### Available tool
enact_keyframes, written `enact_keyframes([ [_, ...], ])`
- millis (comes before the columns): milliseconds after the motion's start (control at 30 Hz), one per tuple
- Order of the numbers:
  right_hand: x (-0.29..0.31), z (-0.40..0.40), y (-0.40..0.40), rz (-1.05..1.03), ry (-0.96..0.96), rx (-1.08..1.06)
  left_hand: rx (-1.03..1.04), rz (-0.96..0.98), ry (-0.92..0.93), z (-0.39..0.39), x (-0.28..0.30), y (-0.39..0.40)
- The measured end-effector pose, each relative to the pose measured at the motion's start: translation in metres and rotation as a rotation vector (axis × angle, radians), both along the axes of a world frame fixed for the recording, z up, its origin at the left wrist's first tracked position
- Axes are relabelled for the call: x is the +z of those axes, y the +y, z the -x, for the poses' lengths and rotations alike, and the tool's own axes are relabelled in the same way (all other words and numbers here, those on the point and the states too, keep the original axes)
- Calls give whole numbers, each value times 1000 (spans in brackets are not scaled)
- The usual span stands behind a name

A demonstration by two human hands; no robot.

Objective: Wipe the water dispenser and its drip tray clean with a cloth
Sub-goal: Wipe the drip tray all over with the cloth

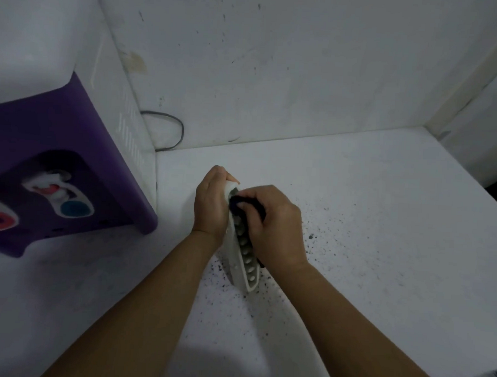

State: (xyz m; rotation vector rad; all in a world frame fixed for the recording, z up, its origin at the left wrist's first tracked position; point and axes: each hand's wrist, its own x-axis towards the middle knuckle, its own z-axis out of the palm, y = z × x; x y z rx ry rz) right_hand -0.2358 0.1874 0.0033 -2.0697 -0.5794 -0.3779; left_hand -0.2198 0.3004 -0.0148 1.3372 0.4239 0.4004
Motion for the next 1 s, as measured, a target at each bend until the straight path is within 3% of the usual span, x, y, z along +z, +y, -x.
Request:
enact_keyframes([
  [267,-43,29,-21,151,-24,79,54,-67,3,1,-2,1],
  [500,-20,10,-2,-20,-73,-19,0,-123,-47,-5,7,-4],
  [700,-81,38,-31,260,25,93,88,-145,-51,-8,1,8],
  [767,-74,33,-33,252,71,125,90,-97,-29,-8,-1,14],
  [900,-19,4,-12,12,-24,-20,55,-13,-37,-8,3,21],
  [1000,-11,-7,2,27,-94,18,8,78,-50,-9,11,19],
])
